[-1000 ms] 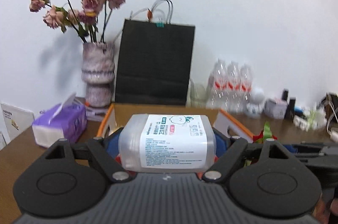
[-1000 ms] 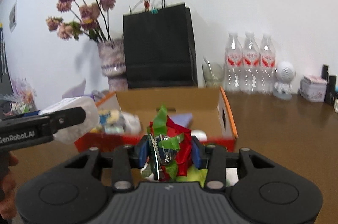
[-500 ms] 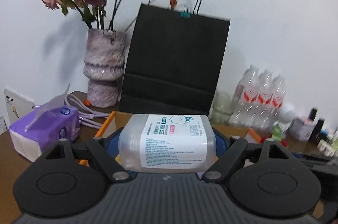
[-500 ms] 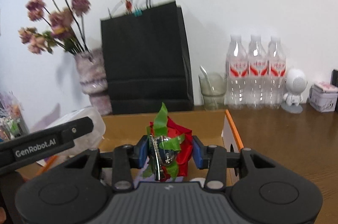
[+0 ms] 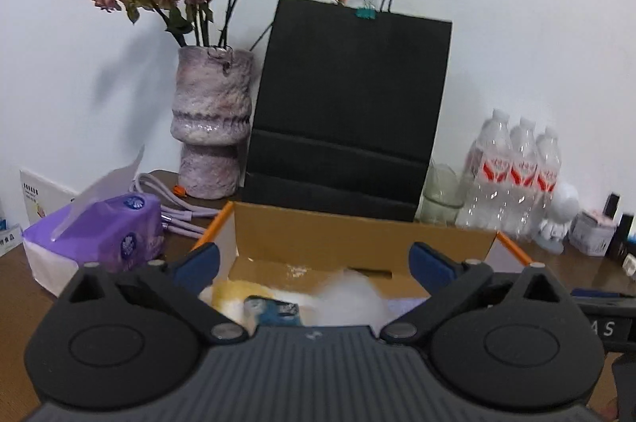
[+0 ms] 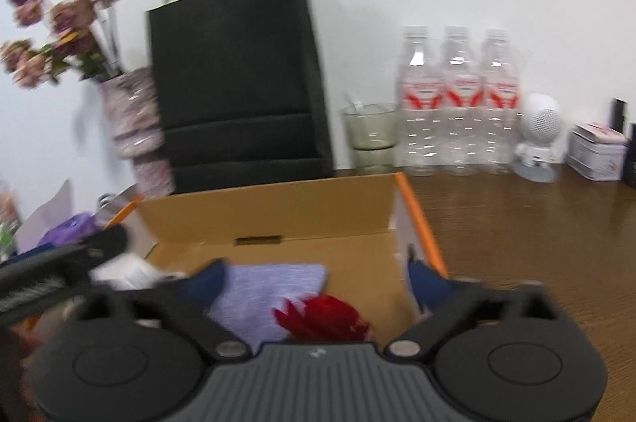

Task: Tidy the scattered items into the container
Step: 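Move the right tool to the green tissue pack and the left to the small yellow block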

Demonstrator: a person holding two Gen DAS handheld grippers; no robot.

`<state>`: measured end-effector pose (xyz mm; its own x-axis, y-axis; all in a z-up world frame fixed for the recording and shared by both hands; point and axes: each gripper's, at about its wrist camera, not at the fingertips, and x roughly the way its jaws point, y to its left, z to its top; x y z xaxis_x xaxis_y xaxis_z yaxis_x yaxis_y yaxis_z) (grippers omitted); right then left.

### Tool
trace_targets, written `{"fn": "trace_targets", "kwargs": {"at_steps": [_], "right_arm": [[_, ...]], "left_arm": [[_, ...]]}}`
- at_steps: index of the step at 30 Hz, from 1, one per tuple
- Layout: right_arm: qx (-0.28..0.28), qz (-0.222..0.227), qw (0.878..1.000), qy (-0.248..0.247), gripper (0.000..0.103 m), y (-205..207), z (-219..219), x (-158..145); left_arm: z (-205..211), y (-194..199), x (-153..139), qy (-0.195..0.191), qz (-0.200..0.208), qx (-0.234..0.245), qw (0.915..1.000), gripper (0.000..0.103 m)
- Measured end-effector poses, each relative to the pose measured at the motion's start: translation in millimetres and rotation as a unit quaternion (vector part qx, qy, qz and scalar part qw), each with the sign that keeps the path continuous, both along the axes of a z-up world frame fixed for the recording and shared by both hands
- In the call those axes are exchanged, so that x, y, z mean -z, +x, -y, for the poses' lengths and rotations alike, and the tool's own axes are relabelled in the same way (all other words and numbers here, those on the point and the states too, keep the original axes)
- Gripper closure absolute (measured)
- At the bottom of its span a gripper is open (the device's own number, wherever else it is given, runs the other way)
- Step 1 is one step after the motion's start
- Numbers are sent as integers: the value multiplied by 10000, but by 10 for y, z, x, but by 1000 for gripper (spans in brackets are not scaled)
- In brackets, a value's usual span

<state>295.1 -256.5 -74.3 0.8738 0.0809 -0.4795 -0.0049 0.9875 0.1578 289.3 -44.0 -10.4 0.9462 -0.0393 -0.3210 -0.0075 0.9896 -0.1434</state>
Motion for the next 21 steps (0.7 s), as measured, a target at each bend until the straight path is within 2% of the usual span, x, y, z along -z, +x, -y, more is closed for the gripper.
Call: {"fn": "trace_targets", "kwargs": {"at_steps": [5,14,18,21], "right_arm": [[-80,1,9990,430,0,1,132,-19],[-81,13,9995,315,0,-11,94,-34],[-73,73,9996,266,0,-44,109,-93],[-64,203,9998,42,0,-168,131,-263]], "left_arm": [[-21,-5,-32,151,14,-177,9997,0],[-55,25,-15,129,-100,-201,9997,0],[-134,-36,-111,52,-10,-161,9999,0],[-285,-168,-251,-25,136,-249,9996,0]]}}
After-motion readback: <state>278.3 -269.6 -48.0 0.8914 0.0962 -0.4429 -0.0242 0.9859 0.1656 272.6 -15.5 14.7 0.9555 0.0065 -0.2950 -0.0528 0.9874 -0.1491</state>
